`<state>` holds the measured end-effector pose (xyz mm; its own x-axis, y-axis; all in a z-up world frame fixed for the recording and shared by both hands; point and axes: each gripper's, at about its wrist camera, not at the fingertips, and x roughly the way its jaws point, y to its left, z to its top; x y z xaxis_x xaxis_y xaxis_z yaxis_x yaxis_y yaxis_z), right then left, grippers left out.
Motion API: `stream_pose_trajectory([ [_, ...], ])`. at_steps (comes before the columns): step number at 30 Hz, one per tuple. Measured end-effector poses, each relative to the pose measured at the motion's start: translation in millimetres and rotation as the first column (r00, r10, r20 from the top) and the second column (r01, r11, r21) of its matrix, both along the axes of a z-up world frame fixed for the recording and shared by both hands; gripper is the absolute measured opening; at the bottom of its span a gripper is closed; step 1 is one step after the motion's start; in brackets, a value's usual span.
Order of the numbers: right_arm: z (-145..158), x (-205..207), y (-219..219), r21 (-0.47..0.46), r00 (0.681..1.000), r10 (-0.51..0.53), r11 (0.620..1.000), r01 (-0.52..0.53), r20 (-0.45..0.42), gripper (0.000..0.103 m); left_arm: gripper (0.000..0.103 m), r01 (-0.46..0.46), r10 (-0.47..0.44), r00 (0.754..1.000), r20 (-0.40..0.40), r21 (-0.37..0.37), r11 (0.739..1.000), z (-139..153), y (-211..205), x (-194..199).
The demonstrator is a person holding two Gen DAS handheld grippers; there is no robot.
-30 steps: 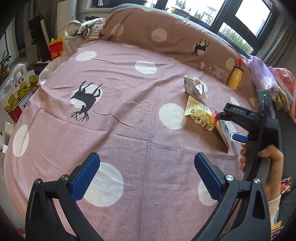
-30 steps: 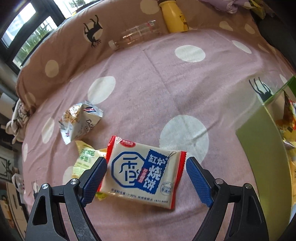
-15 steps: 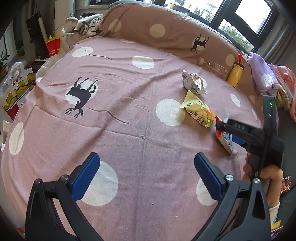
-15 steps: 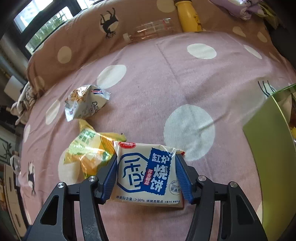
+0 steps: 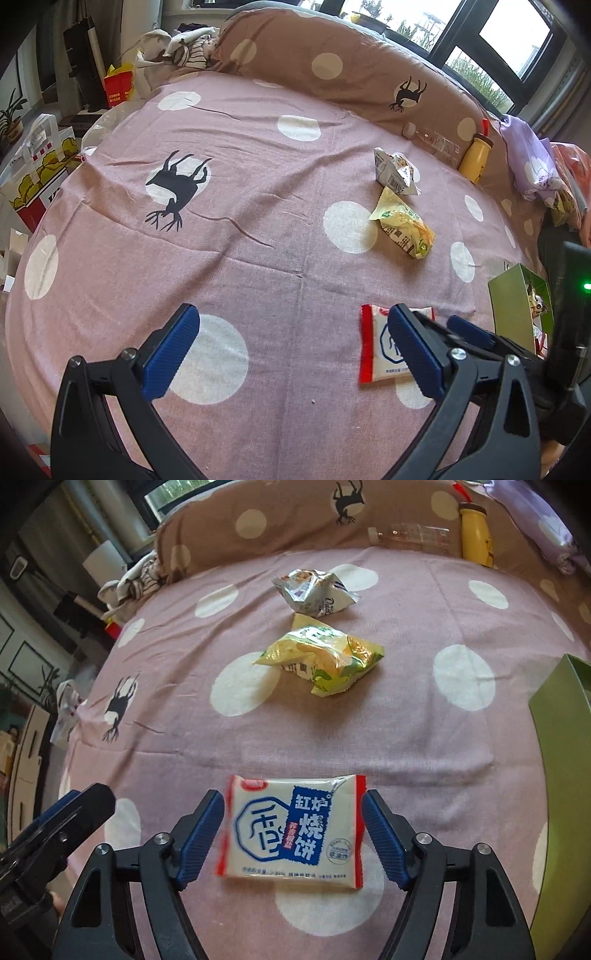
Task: Organize snacks
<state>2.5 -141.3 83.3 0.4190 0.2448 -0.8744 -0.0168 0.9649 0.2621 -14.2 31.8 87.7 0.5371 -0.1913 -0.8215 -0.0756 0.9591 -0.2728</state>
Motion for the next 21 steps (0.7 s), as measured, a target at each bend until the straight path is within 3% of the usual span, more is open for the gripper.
stream_pose_trajectory([
  [3, 17, -8, -20, 0.067, 0.995, -0.09, 0.994, 0.087, 0.041, 0.077, 0.102, 0.02, -0.02, 1.0, -0.021, -0.034, 0.999, -5, -3, 3],
  [7, 10, -6, -38, 0.121, 0.98, -0.195, 0.974, 0.19, 0.029, 0.077, 0.094, 0.095, -0.109, 0.988, -0.107, -0.129, 0.987, -25, -22, 11],
  [11, -21, -2, -44, 0.226, 0.975, -0.198, 0.95, 0.215, -0.097, 0.077, 0.081, 0.161, -0.185, 0.971, -0.155, -0.154, 0.975, -38, -46, 14],
  [13, -33, 2, -41, 0.301, 0.981, -0.153, 0.936, 0.183, -0.122, 0.077, 0.075, 0.181, -0.206, 0.964, -0.169, -0.152, 0.972, -43, -55, 15],
  [16, -44, 3, -39, 0.328, 0.978, -0.151, 0.925, 0.191, -0.143, 0.076, 0.069, 0.209, -0.242, 0.95, -0.197, -0.176, 0.962, -54, -67, 19],
  [18, -42, 1, -37, 0.327, 0.98, -0.144, 0.927, 0.183, -0.14, 0.07, 0.063, 0.224, -0.244, 0.954, -0.172, -0.131, 0.966, -51, -74, 18],
  [19, -44, 0, -35, 0.331, 0.98, -0.135, 0.927, 0.177, -0.145, 0.064, 0.055, 0.242, -0.263, 0.95, -0.165, -0.14, 0.96, -52, -77, 17],
  [21, -44, 0, -32, 0.317, 0.981, -0.13, 0.933, 0.171, -0.147, 0.056, 0.052, 0.263, -0.286, 0.944, -0.164, -0.149, 0.953, -54, -83, 16],
])
